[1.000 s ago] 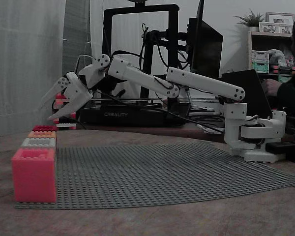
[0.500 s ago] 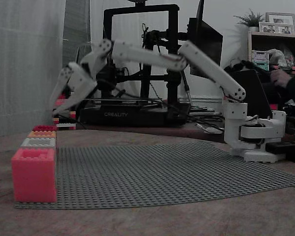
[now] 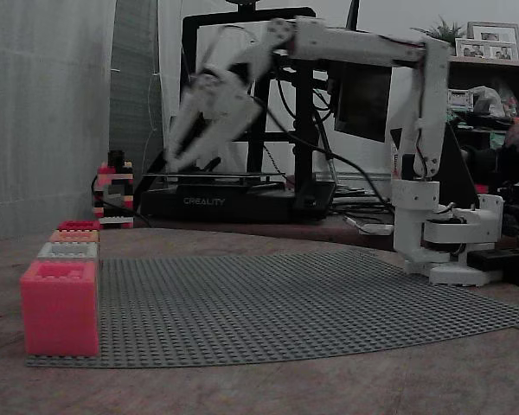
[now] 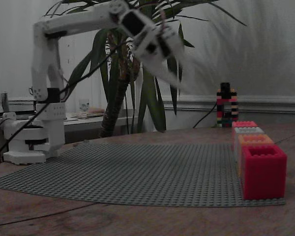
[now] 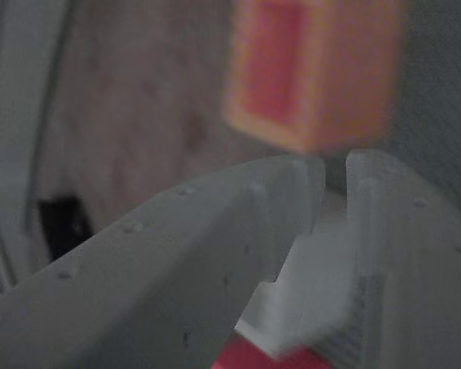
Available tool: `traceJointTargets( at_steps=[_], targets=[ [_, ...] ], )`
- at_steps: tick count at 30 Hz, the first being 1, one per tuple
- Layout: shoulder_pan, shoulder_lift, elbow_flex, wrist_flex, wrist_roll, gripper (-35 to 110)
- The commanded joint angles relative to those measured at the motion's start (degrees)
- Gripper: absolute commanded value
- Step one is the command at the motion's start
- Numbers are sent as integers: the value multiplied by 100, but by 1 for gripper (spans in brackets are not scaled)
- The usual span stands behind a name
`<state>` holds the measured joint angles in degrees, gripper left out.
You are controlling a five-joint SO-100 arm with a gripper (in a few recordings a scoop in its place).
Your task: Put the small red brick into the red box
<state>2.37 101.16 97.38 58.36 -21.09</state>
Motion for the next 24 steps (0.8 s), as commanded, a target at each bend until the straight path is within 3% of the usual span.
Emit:
traceJointTargets(
  at_steps=[1,12,24],
  targets=[
    [-299,1582,1450,-9,123,0],
    [-615,5106,4755,809,817,0],
    [-782,7664,5968,1960,1397,0]
  ],
)
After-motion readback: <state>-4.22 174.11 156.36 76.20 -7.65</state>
